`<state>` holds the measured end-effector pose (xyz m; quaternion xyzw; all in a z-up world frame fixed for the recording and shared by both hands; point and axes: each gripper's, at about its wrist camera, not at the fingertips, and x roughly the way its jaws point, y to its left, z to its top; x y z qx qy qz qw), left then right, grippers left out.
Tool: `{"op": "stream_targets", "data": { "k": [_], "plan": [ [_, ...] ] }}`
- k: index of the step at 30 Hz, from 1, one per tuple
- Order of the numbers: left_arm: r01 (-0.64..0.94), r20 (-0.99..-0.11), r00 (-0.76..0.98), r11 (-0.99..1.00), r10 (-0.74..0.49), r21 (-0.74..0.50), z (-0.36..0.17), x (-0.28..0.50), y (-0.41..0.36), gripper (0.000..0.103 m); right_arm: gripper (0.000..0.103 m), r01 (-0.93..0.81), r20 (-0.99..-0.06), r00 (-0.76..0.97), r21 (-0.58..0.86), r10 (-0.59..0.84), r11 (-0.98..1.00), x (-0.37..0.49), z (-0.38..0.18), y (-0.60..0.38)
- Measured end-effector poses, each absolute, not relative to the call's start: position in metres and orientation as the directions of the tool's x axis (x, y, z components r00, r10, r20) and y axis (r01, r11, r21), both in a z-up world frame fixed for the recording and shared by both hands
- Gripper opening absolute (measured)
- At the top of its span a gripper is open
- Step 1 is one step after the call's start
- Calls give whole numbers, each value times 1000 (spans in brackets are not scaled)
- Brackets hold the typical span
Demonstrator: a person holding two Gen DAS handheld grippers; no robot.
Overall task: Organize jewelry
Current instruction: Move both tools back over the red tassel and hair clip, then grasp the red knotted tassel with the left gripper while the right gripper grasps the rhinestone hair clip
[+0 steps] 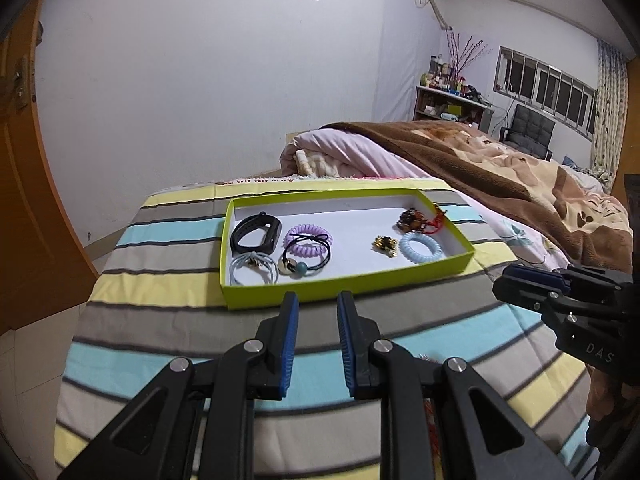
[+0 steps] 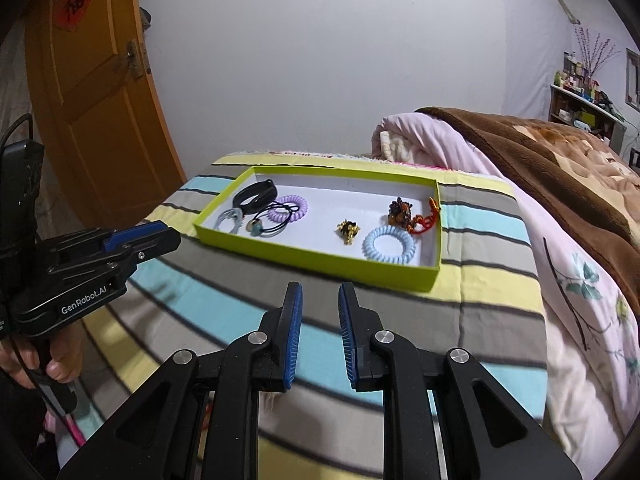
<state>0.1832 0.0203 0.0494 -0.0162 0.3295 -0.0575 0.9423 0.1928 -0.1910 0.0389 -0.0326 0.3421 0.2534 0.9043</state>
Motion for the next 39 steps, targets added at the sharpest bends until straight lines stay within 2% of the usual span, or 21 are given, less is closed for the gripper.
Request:
{"op": "stream_targets", "data": {
  "k": [12,29,31,33,39],
  "plan": [
    [65,-593,800,996,-92,-66,51,124,11,21,19,-486,-617,660,86,429,870,130,40,-204],
    [59,-588,804,997,-82,-59,47,82,6,21,19,-497,-605,659,96,447,863,96,40,-210],
    [60,-591,802,996,-85,-62,45,81,6,21,22,-498,-606,658,96,448,862,94,39,-210],
    [63,-595,799,996,-88,-63,44,79,5,21,29,-499,-604,658,97,450,861,93,39,-210],
    [76,-605,790,995,-102,-69,40,79,1,21,30,-499,-611,651,102,450,861,94,35,-210]
  ]
}}
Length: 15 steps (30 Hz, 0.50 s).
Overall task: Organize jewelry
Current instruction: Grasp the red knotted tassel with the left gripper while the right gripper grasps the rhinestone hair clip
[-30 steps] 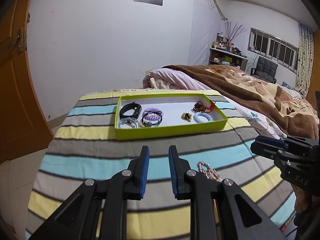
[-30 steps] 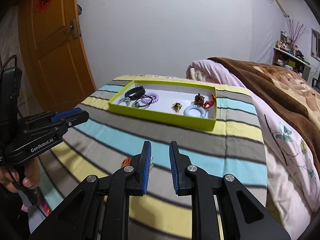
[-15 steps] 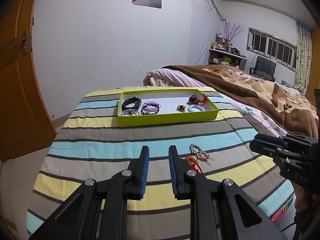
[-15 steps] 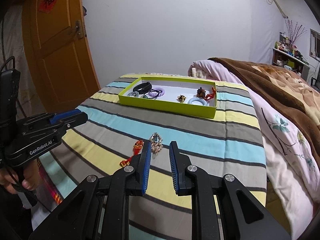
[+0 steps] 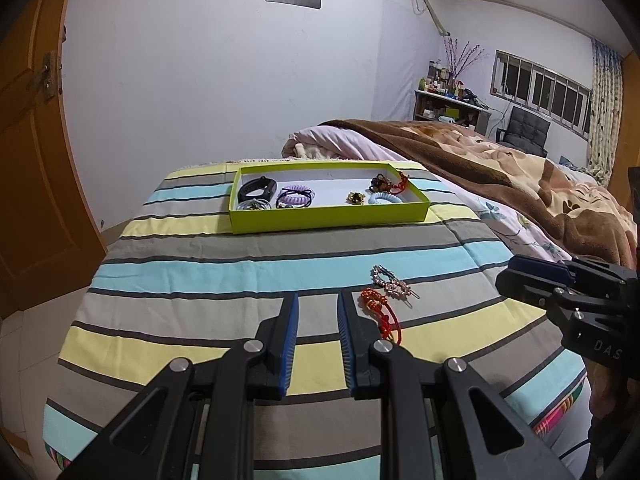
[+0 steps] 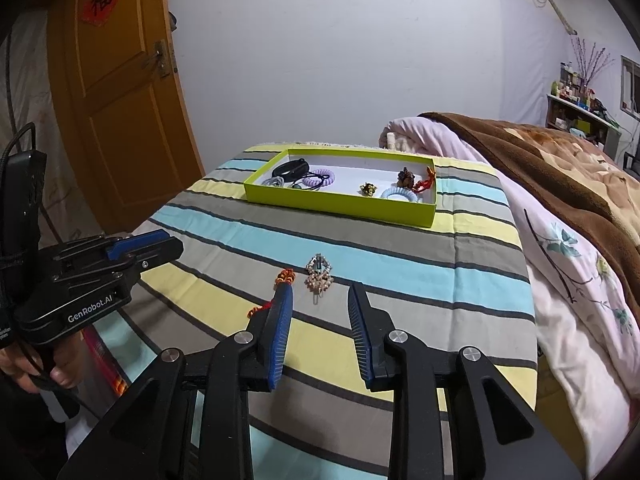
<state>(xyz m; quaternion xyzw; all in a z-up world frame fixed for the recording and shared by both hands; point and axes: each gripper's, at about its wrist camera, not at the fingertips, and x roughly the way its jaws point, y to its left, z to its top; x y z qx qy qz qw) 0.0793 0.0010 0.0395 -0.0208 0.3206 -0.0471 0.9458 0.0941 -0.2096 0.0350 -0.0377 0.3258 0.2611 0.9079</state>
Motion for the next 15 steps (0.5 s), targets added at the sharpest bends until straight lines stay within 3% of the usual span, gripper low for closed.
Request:
{"op": "stream_targets", "data": {
  "k": [15],
  "plan": [
    [130,-652,741,987,-162,-98,19,93,-21,22,30,-491,-631,636,111,443,864,106,25,-214]
  ]
}}
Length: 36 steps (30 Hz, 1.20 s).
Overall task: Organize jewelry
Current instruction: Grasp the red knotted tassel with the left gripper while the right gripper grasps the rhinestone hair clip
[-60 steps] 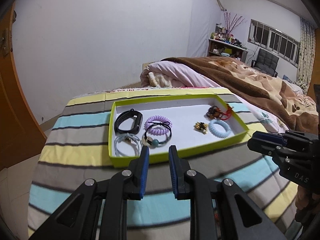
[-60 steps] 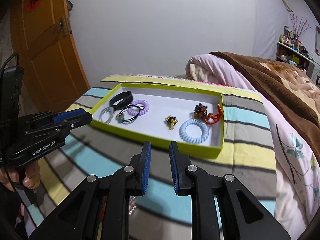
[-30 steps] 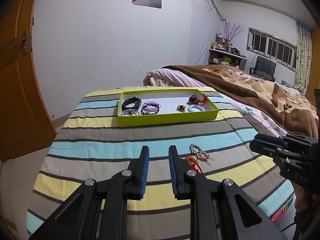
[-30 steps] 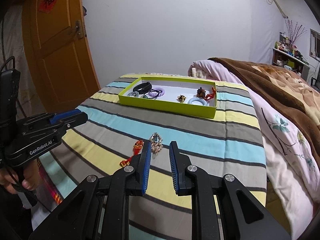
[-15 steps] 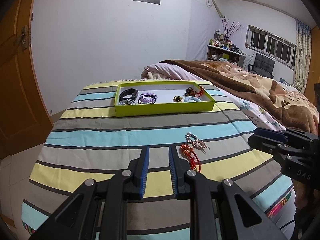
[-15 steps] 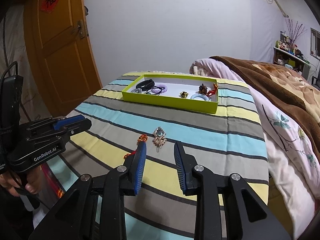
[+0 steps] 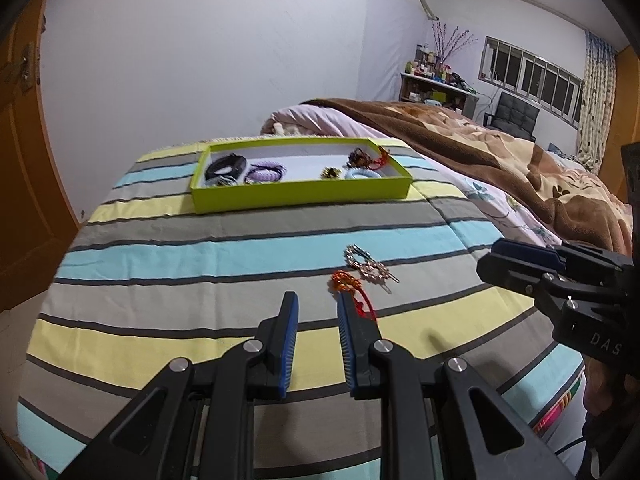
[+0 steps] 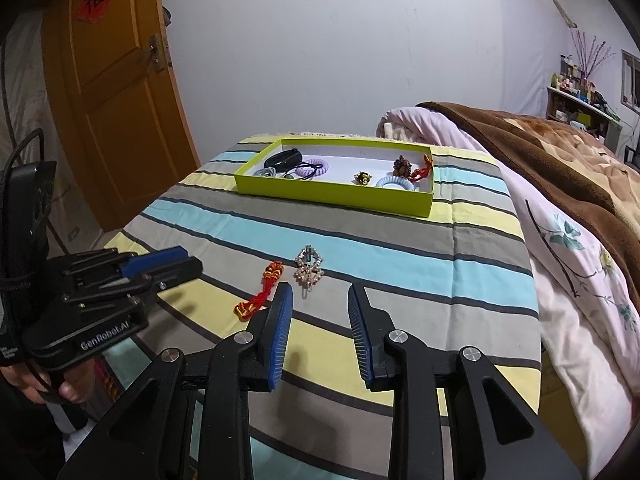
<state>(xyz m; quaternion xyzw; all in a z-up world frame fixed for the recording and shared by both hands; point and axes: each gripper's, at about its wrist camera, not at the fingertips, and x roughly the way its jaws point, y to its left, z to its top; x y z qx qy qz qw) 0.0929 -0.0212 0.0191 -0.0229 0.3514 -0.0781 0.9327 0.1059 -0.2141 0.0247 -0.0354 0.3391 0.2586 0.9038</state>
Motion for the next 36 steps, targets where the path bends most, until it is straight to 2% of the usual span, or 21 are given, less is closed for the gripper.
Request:
{"op": "stream_targets", "data": {
  "k": [19,26,29,30,36],
  "plan": [
    [166,-721,643,966,-257,-197,-14,129,-44,24,30,-474,-649,621,134,438,870,125,10,-221],
    [146,-743,636,977,-211,-153,-19,137,-46,24,30,-476,-658,612,138,439,869,135,6,-215],
    [135,-745,639,982,-189,-133,-20,137,-42,18,30,-482,-663,604,138,442,865,139,4,-210],
    [131,-746,640,983,-185,-132,-20,138,-40,12,30,-485,-665,601,139,444,864,141,3,-207],
    [113,-741,648,984,-176,-134,-18,137,-25,11,29,-495,-682,578,143,448,857,155,-3,-192]
  ]
}}
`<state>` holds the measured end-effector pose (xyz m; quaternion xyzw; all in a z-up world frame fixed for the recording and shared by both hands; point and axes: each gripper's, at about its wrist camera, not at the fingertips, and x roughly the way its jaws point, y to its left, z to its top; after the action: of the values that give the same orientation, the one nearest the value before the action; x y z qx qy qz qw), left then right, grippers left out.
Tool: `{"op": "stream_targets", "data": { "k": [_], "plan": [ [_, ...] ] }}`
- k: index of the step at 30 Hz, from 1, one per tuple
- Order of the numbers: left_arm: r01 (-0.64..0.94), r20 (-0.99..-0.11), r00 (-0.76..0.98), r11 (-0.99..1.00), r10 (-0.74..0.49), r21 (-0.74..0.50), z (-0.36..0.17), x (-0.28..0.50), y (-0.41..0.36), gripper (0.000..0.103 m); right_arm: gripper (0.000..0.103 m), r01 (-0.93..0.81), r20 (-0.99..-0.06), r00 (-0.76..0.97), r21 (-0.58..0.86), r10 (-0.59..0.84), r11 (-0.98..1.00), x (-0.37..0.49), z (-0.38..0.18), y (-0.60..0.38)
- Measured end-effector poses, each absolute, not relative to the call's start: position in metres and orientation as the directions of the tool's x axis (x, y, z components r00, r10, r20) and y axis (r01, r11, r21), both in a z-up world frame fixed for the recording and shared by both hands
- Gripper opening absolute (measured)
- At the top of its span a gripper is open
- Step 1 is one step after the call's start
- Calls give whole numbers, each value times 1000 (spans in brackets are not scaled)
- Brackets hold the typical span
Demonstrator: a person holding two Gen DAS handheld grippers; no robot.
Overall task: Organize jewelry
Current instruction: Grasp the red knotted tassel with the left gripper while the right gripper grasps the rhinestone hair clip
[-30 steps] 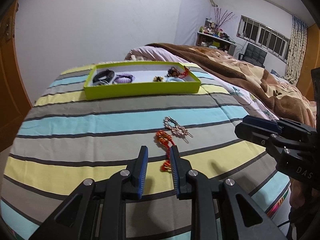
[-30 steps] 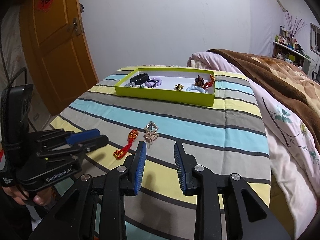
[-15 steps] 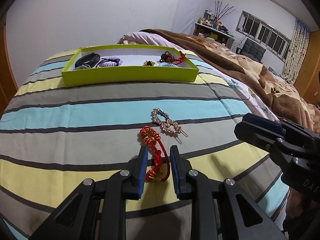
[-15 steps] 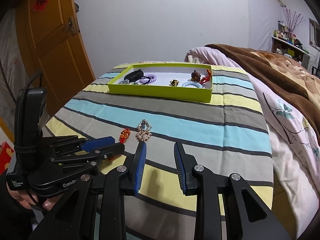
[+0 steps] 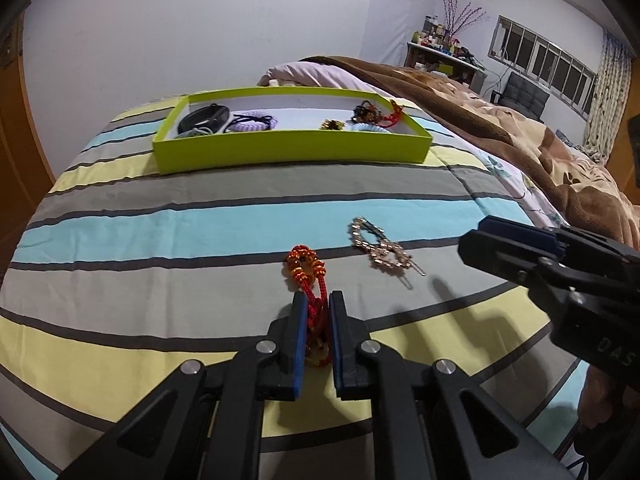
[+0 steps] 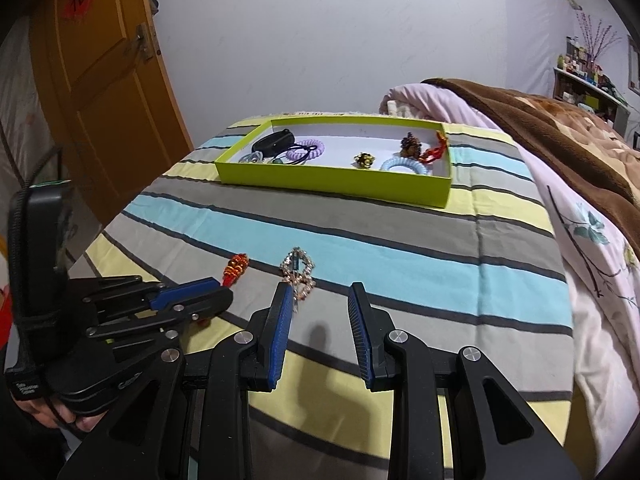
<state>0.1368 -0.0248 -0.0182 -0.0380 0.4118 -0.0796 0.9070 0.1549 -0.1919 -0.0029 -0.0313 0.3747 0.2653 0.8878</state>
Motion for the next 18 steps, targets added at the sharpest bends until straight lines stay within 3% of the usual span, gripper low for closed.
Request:
{"op": "stream_targets", "data": {
  "k": [18],
  "plan": [
    [82,-730,654,978,-198,-191,-18,135,10,11,30,-568,-780,490,54,390,822,182,-30,-147]
  ]
}}
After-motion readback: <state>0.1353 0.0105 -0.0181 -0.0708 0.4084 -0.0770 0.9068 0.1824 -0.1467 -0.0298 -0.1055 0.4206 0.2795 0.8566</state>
